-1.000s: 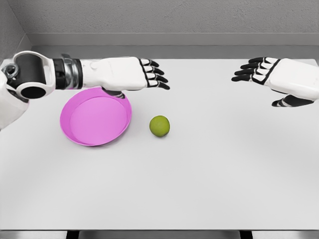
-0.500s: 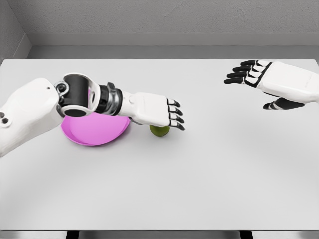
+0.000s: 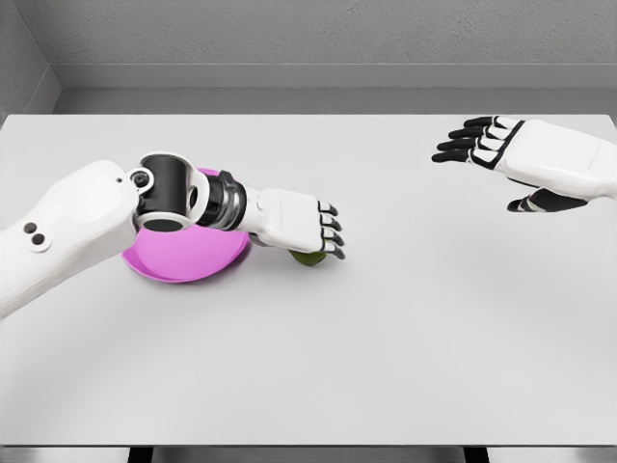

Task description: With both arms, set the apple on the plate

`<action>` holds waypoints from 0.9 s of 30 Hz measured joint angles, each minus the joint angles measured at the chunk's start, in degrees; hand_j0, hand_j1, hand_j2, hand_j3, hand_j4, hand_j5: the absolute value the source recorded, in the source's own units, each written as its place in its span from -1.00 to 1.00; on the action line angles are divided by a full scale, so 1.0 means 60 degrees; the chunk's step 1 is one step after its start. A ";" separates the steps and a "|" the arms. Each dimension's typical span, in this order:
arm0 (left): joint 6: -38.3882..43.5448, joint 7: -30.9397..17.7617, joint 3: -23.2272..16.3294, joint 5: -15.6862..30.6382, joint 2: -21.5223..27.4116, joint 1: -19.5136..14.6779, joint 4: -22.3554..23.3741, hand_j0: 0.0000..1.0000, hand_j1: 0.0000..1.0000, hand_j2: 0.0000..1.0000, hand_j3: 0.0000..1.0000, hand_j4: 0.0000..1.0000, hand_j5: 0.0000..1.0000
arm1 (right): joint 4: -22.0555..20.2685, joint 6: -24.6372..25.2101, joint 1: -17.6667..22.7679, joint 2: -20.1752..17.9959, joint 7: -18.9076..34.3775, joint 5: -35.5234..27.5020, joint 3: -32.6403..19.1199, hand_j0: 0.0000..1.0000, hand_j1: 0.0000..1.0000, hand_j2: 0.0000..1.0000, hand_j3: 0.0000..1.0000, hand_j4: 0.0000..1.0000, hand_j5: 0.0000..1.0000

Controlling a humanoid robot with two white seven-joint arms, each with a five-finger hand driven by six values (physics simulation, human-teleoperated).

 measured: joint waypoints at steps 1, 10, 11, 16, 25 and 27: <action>0.0000 0.0000 -0.0009 -0.0021 -0.0004 0.0000 0.0015 1.00 1.00 1.00 1.00 1.00 1.00 | 0.0002 0.0000 0.0000 -0.0001 0.0000 0.0000 0.0003 1.00 1.00 1.00 1.00 1.00 1.00; 0.0008 0.0001 -0.0029 -0.0301 -0.0083 0.0029 0.0166 0.41 0.41 0.41 0.41 0.41 0.41 | -0.0004 0.0000 -0.0044 0.0005 0.0000 0.0000 0.0012 1.00 1.00 1.00 1.00 1.00 1.00; 0.0013 0.0005 -0.0028 -0.0343 -0.0094 0.0029 0.0179 0.40 0.40 0.40 0.40 0.40 0.40 | -0.0005 0.0000 -0.0044 0.0005 0.0000 0.0000 0.0012 1.00 1.00 1.00 1.00 1.00 1.00; 0.0038 0.0025 -0.0021 -0.0430 -0.0113 0.0059 0.0205 0.30 0.30 0.30 0.30 0.30 0.30 | 0.0001 0.0000 -0.0044 0.0005 0.0002 0.0000 0.0012 1.00 1.00 1.00 1.00 1.00 1.00; 0.0045 0.0012 -0.0084 -0.0919 -0.0172 0.0088 0.0300 -0.48 -0.48 -0.48 -0.48 -0.48 -0.48 | 0.0007 0.0000 -0.0059 0.0005 0.0000 0.0000 0.0012 1.00 1.00 1.00 1.00 1.00 1.00; 0.0044 0.0009 -0.0091 -0.1017 -0.0188 0.0073 0.0311 -0.57 -0.57 -0.57 -0.57 -0.57 -0.57 | 0.0007 0.0000 -0.0059 0.0005 0.0002 0.0000 0.0012 1.00 1.00 1.00 1.00 1.00 1.00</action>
